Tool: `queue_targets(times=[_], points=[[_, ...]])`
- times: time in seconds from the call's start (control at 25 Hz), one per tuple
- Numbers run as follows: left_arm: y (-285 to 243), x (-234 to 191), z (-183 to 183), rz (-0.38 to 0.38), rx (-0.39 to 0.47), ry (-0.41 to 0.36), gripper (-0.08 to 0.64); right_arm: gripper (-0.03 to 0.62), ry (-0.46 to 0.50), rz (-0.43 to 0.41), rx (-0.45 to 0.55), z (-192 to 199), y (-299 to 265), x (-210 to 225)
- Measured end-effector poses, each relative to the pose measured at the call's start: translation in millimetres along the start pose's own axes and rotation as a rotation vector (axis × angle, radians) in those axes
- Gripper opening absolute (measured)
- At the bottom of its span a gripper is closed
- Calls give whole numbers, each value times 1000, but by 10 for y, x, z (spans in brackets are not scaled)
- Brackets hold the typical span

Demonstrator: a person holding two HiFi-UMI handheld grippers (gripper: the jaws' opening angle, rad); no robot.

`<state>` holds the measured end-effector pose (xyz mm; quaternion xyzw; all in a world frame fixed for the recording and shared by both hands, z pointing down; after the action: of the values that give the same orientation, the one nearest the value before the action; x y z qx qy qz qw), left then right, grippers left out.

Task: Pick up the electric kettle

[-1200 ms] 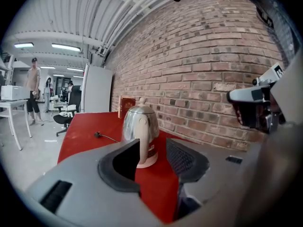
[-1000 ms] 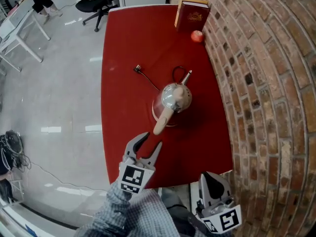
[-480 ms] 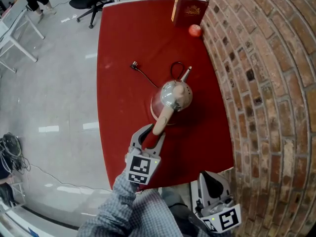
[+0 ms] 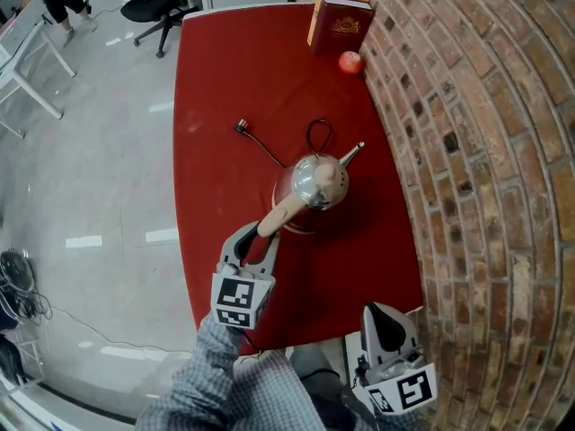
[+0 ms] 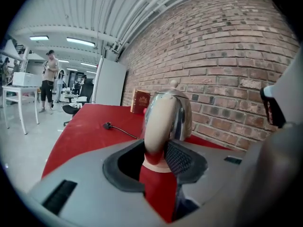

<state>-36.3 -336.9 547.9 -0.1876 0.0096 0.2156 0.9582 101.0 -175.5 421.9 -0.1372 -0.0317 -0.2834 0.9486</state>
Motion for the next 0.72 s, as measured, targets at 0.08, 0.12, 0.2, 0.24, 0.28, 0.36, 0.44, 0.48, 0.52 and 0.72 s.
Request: queue_targets(times=[0.08,0.12,0.2,0.24,0.28,0.36,0.44,0.48,0.52,0.72], points=[[-45,-83,-23,-6,5,2,135,8,1,15,-7,58,-37,56],[-69,-117,-35,-9,8,3,135,8,4,20,-9,85,-59,83],[-117,-174,-61,-15,11,8,135,8,32,21,-16,128,-116,125],[-139,-200,-73,-17,9,10,135,8,51,18,-21,146,-150,144],[-161,-223,-82,-19,8,11,135,8,67,16,-23,161,-184,170],[-205,-261,-98,-22,9,10,135,8,67,16,-9,183,-249,260],[-245,-290,-111,-25,10,9,135,8,33,28,18,195,-313,403],[-262,-301,-115,-27,9,8,135,8,10,37,35,194,-348,487],[-276,-311,-118,-29,7,8,135,8,-15,45,53,188,-389,574],[-323,-337,-140,-35,-3,13,135,9,-118,54,89,219,-683,977]])
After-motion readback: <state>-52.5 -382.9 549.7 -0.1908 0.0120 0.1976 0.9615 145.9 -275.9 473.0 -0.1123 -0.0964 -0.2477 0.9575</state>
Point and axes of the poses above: the fingertips, and each gripper's own axes: y backward along the fingers, x to its right, z out of its underside, the point moved 1 cm from there along y, backward along the fingers, and after that the axes turned 14 degrees about -z, right-handed, at the moved point
